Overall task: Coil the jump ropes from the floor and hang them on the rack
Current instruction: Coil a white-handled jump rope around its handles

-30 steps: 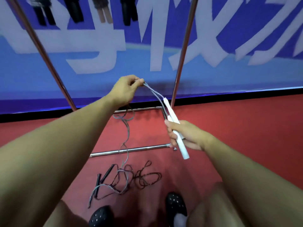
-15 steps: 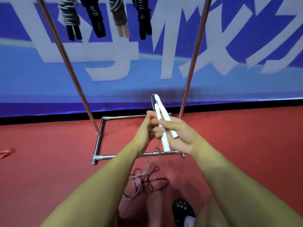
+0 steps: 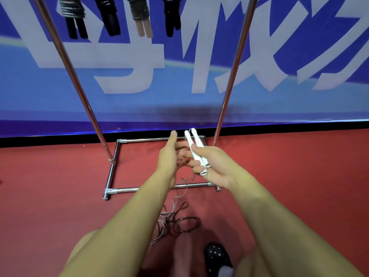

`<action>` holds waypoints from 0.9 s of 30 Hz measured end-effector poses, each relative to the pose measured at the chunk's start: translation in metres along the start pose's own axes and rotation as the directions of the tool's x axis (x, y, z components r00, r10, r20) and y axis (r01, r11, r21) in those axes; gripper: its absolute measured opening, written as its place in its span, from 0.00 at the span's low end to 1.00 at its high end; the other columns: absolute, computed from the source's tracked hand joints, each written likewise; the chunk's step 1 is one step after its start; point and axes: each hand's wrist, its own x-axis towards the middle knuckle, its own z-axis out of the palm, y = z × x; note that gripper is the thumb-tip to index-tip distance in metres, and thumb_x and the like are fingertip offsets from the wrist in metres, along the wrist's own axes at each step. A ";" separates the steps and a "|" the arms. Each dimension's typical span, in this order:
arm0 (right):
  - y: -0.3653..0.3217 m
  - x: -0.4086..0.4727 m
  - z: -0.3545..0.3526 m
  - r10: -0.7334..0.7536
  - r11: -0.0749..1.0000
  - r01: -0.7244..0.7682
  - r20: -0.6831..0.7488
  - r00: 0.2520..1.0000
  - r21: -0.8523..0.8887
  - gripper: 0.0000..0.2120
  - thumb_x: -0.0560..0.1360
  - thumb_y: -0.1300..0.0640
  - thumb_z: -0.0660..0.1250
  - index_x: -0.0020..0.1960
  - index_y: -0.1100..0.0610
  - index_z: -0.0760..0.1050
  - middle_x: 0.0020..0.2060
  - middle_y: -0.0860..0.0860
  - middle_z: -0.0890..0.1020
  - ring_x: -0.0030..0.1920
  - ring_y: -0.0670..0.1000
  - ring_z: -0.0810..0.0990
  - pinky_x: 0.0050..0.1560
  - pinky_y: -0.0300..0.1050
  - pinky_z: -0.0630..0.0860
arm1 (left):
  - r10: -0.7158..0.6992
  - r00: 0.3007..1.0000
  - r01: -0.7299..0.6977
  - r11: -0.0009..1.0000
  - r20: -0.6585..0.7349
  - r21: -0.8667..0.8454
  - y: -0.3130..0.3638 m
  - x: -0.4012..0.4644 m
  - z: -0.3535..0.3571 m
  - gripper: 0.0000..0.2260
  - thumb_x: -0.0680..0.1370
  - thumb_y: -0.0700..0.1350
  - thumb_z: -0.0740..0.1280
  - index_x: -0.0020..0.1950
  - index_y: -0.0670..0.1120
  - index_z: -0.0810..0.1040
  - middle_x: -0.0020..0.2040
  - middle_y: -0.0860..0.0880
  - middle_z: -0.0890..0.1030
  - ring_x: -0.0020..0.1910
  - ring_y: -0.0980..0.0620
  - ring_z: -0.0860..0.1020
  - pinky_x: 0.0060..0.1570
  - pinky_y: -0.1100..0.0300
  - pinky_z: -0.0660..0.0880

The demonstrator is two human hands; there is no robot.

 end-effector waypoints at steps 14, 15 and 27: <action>0.009 -0.003 -0.003 0.163 0.957 -0.145 0.052 0.985 -0.252 0.14 0.83 0.57 0.64 0.64 0.64 0.77 0.46 0.59 0.85 0.37 0.52 0.84 0.38 0.43 0.83 | 0.017 0.998 -0.026 0.988 0.058 0.152 0.001 0.006 -0.027 0.15 0.81 0.50 0.69 0.48 0.38 0.83 0.34 0.46 0.78 0.29 0.52 0.72 0.33 0.60 0.68; 0.008 -0.004 -0.003 0.166 0.951 -0.145 0.056 0.985 -0.274 0.14 0.83 0.57 0.64 0.65 0.64 0.77 0.46 0.58 0.84 0.36 0.51 0.83 0.35 0.42 0.81 | 0.031 0.999 -0.038 0.983 0.043 0.179 0.005 0.004 -0.027 0.15 0.82 0.52 0.68 0.45 0.40 0.82 0.31 0.49 0.79 0.27 0.54 0.74 0.31 0.62 0.69; -0.008 -0.013 0.003 -0.047 0.984 -0.010 0.312 0.949 0.180 0.19 0.81 0.57 0.58 0.66 0.65 0.78 0.37 0.49 0.75 0.26 0.43 0.68 0.24 0.32 0.63 | 0.134 0.991 -0.135 0.959 0.022 0.251 -0.016 0.027 -0.044 0.24 0.86 0.56 0.52 0.62 0.43 0.81 0.51 0.45 0.85 0.48 0.55 0.81 0.52 0.64 0.73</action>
